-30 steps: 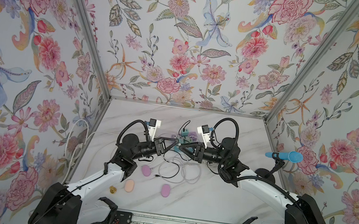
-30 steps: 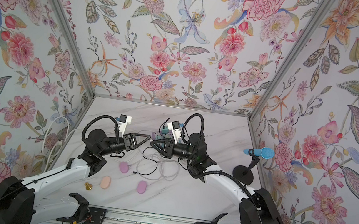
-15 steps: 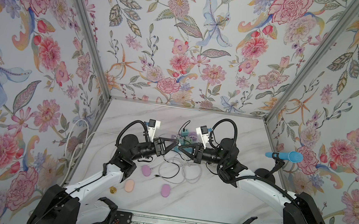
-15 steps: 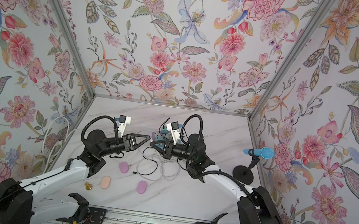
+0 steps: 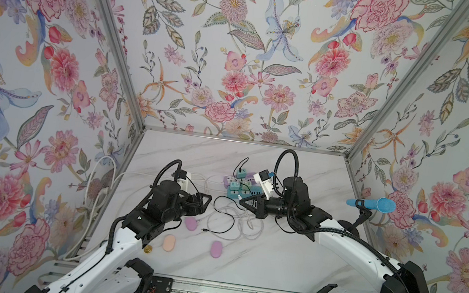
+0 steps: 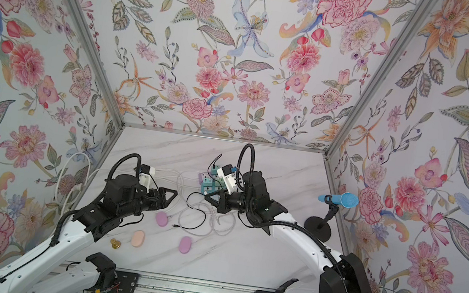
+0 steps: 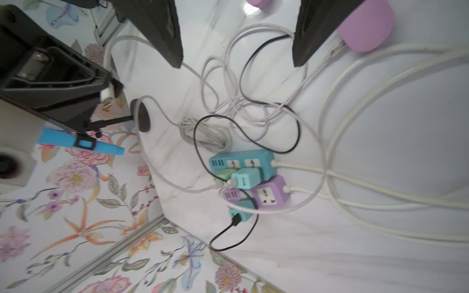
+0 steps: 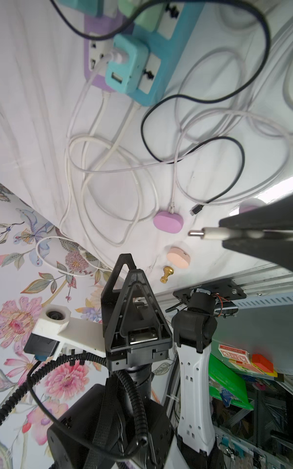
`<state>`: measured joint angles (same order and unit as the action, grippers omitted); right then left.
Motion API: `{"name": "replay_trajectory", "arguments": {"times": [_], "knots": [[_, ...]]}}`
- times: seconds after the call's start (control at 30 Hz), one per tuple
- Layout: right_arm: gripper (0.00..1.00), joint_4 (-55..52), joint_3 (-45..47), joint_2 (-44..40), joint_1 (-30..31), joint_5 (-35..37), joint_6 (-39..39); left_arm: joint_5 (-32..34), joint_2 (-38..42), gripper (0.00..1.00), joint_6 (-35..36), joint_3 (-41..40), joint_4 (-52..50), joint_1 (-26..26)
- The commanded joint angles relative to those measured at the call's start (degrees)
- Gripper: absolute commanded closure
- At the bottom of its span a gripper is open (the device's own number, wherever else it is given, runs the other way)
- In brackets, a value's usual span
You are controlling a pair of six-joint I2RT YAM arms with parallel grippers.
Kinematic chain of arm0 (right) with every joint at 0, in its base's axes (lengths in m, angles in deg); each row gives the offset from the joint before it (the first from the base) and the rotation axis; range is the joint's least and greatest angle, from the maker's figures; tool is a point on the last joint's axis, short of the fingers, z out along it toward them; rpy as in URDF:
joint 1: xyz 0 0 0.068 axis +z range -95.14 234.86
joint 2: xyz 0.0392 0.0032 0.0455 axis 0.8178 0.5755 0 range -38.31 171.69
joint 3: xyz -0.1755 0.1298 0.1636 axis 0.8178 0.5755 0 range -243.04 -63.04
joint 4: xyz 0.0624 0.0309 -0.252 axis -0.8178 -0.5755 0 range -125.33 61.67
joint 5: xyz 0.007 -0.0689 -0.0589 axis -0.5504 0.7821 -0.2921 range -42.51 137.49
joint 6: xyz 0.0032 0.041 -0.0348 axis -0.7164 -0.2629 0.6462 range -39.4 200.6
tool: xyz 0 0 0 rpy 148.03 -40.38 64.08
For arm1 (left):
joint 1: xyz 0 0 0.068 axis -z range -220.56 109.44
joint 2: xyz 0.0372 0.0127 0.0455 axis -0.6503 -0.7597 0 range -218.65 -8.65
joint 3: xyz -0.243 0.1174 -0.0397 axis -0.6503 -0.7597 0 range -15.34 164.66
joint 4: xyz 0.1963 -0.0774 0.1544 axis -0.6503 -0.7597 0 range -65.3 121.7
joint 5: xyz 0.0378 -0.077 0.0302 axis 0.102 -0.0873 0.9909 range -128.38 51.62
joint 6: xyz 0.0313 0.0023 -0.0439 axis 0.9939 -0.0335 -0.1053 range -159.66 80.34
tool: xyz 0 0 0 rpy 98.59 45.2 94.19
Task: Charge the bluetooth headset
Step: Pick up the charging cable from the center of the board, then pick up the bluetooth headset from the center of the board.
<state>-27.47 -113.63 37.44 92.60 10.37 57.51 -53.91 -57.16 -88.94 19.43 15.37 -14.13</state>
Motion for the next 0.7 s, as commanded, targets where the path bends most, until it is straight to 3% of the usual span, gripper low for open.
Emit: {"name": "replay_trajectory", "arguments": {"times": [0.0, 0.13, 0.37, 0.67], "knots": [[1.00, -6.6, -2.3, -0.5, 0.7, 3.4, 4.1, 7.3, 1.4, 0.28, -2.4, -1.5, -11.3, 1.3], [1.00, -9.7, -2.8, 0.2, 3.0, 6.5, 6.2, 12.5, 3.0, 0.26, -5.5, -0.6, -20.9, 4.8], [1.00, -9.9, -1.6, 1.9, 5.6, 7.5, 6.6, 20.6, 2.1, 0.16, -15.9, -1.4, -34.4, 17.2], [1.00, -9.1, 0.9, 1.2, 7.0, 6.9, 6.7, 24.4, 11.5, 0.12, -21.3, -7.5, -36.8, 17.7]]}}
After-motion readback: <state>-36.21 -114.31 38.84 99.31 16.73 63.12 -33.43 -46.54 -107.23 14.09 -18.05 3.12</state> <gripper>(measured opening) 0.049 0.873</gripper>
